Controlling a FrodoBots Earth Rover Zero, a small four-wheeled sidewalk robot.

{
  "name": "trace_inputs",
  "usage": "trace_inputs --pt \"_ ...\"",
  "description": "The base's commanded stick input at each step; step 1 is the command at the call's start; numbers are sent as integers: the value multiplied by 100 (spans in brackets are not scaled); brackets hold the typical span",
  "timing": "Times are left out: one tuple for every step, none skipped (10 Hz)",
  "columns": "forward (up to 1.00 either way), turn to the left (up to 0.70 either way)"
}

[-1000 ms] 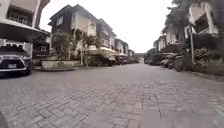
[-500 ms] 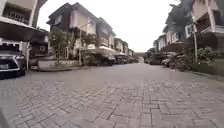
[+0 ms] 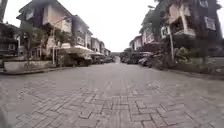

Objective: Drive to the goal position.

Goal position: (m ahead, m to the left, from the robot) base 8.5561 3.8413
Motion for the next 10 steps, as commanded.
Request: trace_inputs --pt "70 0" --pt "70 0" --pt "70 0" --pt "70 0" --pt "70 0" --pt "70 0" --pt "70 0" --pt "70 0" --pt "70 0" --pt "70 0"
